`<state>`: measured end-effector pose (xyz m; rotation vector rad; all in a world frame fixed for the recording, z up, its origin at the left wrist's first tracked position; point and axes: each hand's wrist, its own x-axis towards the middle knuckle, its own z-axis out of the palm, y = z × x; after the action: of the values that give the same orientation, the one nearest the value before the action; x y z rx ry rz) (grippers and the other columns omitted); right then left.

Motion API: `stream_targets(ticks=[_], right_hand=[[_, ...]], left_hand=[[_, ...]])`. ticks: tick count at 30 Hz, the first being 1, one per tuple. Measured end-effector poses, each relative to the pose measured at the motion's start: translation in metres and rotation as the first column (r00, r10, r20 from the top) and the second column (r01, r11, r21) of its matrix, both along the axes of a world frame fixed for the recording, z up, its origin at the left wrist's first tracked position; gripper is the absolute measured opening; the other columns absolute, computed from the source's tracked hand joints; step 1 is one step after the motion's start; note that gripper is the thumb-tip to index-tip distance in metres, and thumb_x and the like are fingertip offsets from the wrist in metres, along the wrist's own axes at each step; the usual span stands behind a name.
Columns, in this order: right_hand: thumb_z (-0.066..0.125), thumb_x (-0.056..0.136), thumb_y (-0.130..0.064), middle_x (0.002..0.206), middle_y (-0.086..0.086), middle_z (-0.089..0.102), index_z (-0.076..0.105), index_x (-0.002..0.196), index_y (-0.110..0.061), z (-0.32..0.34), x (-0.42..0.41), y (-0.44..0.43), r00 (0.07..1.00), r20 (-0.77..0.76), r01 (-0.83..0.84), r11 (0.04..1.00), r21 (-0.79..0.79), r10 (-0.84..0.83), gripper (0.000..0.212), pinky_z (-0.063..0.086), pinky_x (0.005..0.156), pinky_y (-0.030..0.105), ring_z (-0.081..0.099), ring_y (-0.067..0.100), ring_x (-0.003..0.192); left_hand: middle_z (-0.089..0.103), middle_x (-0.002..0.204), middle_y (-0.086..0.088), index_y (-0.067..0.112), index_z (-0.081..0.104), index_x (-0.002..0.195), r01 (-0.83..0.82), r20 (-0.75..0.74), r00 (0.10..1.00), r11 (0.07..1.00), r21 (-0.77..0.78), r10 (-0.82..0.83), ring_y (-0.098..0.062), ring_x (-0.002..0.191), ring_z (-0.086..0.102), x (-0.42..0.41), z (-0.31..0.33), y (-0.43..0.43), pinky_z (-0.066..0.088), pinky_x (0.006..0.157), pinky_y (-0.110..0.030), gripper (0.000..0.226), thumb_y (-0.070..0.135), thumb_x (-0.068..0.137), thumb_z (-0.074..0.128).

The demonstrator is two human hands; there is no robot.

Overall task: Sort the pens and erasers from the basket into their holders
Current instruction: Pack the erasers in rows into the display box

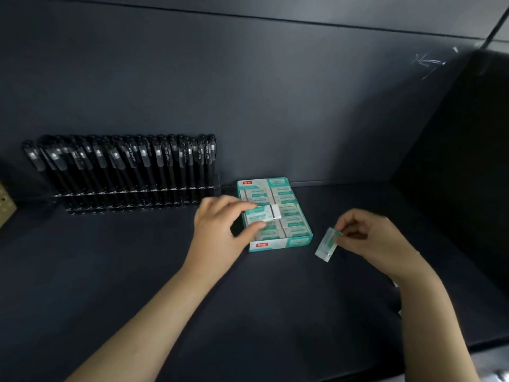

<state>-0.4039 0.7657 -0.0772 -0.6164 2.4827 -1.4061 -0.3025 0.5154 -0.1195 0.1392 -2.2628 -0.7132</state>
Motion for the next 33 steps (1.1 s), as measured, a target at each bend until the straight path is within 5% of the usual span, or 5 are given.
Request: stream_targets(ticks=[5,14,18,25,33], right_hand=[[0.071,0.078,0.009,0.096,0.001,0.063,0.074,0.103,-0.025,-0.01,0.002,0.003,0.996,0.05,-0.07,0.997,-0.026,0.071,0.042,0.051,0.079,0.015,0.065,0.008,0.085],[0.069,0.075,0.01,0.092,0.003,0.073,0.068,0.099,-0.008,0.011,0.001,-0.016,0.986,0.14,-0.035,0.935,-0.354,0.089,0.029,0.054,0.076,0.017,0.068,0.012,0.086],[0.073,0.077,0.007,0.088,0.0,0.074,0.066,0.093,-0.01,0.005,-0.008,-0.05,0.988,0.131,-0.043,0.97,-0.241,0.076,0.025,0.054,0.07,0.019,0.069,0.011,0.083],[0.078,0.078,-0.012,0.09,-0.01,0.068,0.069,0.091,-0.024,-0.01,-0.013,-0.095,0.997,-0.031,-0.07,0.997,0.045,0.071,0.019,0.053,0.065,0.012,0.067,0.002,0.081],[0.079,0.078,-0.011,0.087,-0.015,0.063,0.07,0.107,-0.018,-0.027,-0.009,-0.114,0.964,-0.264,-0.023,0.996,0.082,0.044,0.031,0.047,0.07,0.002,0.062,-0.005,0.078]], left_hand=[[0.062,0.098,0.012,0.023,0.072,0.105,0.009,0.032,0.999,1.0,0.0,-0.009,-0.012,0.095,0.044,-0.005,-0.002,-0.012,0.044,0.088,-0.041,0.044,0.056,0.079,0.057],[0.057,0.102,0.013,0.022,0.069,0.111,0.019,0.099,0.994,0.978,0.208,-0.04,-0.013,0.098,0.052,-0.012,-0.005,-0.016,0.044,0.086,-0.028,0.033,0.034,0.081,0.071],[0.058,0.099,0.015,0.023,0.067,0.106,-0.006,0.08,0.997,0.948,0.318,-0.02,-0.007,0.092,0.055,-0.012,-0.005,-0.015,0.039,0.078,-0.009,0.029,0.039,0.082,0.064],[0.058,0.096,0.017,0.026,0.068,0.105,-0.078,0.083,0.995,0.901,0.426,0.047,-0.004,0.091,0.054,-0.014,-0.004,-0.02,0.038,0.072,-0.006,0.021,0.032,0.084,0.067],[0.06,0.101,0.017,0.029,0.067,0.108,-0.07,0.096,0.995,0.899,0.432,0.031,-0.003,0.095,0.056,-0.016,-0.008,-0.018,0.039,0.074,-0.007,0.025,0.032,0.084,0.068]])
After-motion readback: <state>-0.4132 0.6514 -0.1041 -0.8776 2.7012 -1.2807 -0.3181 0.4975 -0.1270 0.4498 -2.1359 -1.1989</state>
